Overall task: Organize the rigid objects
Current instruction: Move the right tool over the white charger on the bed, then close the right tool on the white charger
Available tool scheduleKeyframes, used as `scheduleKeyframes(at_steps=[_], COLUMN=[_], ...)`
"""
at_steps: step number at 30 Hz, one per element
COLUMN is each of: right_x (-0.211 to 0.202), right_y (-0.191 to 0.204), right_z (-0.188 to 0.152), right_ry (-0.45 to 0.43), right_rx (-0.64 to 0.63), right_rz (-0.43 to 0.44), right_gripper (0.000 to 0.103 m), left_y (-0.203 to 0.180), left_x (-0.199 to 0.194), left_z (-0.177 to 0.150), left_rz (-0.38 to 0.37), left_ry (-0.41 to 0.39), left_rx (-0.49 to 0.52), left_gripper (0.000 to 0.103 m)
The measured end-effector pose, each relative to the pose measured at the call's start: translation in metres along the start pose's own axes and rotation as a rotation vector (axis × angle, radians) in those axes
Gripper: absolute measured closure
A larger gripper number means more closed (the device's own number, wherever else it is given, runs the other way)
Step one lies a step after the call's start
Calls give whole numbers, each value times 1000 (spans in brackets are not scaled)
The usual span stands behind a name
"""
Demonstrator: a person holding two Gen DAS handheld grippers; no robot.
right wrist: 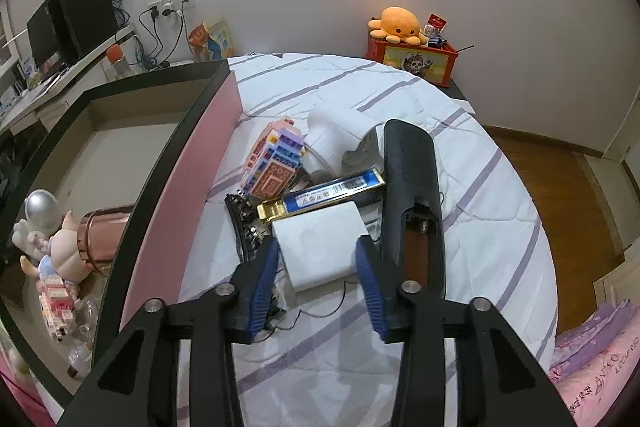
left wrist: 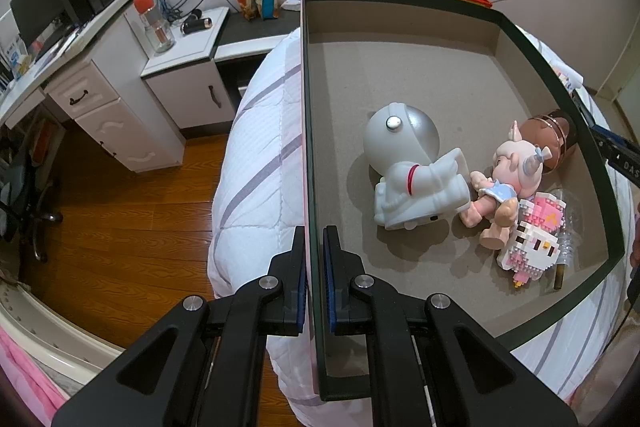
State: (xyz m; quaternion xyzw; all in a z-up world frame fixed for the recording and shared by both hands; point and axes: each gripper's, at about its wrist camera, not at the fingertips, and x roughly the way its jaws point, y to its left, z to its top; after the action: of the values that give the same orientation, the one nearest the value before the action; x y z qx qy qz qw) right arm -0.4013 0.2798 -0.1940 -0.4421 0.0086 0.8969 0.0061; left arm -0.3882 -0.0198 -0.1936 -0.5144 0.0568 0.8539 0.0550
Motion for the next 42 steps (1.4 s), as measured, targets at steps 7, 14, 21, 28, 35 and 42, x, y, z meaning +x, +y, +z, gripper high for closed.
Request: scheduleKeyframes(at_steps=[7,14,21,28,35,42], right_x=[9,-1,9,16,28,31], right_y=[5,6,-4,-5,-3,-2], right_z=[4,-2,-12,-5,3,5], right_ry=[6,29,45,36,28,11], right_rx=[-37,-60,-14,3,-11,-23], right_rz=[-60,-21,14,-8,-27,-19], right_gripper=[49,64,60,48,38,38], left_y=[2,1,-1,-1,-1,-1], left_x=[0,-1,0,0,1,2], left_z=[1,1,1,1,1,1], left_rz=[-5,-5,-8,-10,-10,-11], left_ry=[1,1,0,1,2,1], left_rx=[1,2,6,5,7,5], left_gripper=[97,97,97,97,97,97])
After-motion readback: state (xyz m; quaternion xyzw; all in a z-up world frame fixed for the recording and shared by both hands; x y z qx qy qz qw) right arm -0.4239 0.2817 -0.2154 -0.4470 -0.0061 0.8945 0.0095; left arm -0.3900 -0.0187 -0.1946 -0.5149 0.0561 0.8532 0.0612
